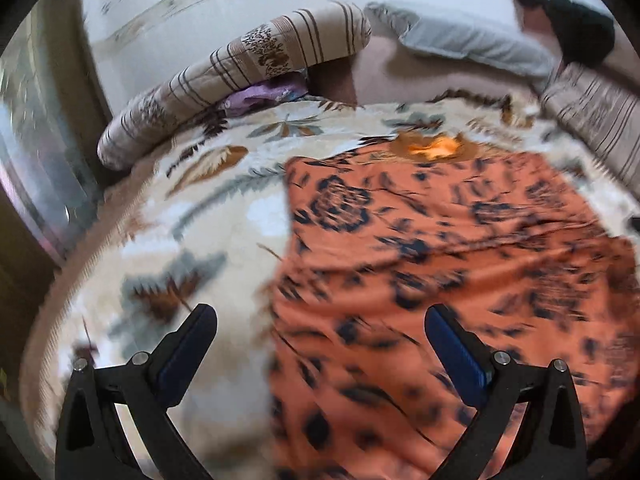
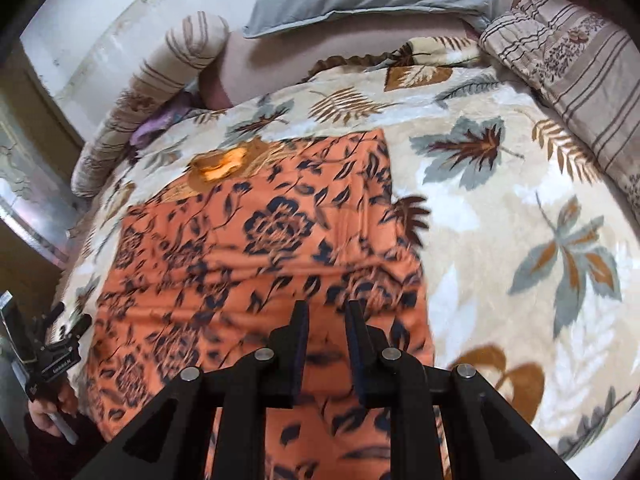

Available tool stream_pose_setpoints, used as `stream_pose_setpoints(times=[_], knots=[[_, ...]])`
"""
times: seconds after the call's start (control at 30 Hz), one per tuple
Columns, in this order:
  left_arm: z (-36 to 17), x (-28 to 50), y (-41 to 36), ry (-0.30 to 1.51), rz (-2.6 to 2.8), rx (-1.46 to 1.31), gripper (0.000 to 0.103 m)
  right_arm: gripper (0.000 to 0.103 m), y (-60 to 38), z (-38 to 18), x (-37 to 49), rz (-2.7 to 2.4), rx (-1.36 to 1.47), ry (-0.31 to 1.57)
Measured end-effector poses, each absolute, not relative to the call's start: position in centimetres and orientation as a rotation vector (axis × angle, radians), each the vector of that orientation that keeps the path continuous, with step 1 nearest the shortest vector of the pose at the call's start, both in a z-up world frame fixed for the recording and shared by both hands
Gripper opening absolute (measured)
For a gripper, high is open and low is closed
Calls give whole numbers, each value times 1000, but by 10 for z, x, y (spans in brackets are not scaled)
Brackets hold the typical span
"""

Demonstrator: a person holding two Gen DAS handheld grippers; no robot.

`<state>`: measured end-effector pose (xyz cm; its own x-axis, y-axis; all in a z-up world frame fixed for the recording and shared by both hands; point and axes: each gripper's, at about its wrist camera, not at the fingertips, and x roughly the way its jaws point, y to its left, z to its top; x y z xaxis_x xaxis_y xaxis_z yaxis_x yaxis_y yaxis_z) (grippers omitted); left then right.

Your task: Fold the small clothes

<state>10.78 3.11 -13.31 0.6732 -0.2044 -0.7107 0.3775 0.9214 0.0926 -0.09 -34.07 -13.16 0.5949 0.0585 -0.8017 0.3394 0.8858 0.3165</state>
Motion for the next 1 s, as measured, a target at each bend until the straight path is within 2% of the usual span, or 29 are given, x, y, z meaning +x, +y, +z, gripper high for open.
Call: stream_pose_setpoints(times=[0.33, 0.7, 1.0], knots=[[-128, 53, 12, 770, -318, 245, 103, 22, -316, -168, -11, -74, 533, 976], [-117, 52, -4, 746, -233, 267, 103, 22, -325, -176, -7, -41, 573, 926], [-121, 55, -16, 754, -199, 289, 103, 22, -324, -193, 6, -32, 606, 1008]])
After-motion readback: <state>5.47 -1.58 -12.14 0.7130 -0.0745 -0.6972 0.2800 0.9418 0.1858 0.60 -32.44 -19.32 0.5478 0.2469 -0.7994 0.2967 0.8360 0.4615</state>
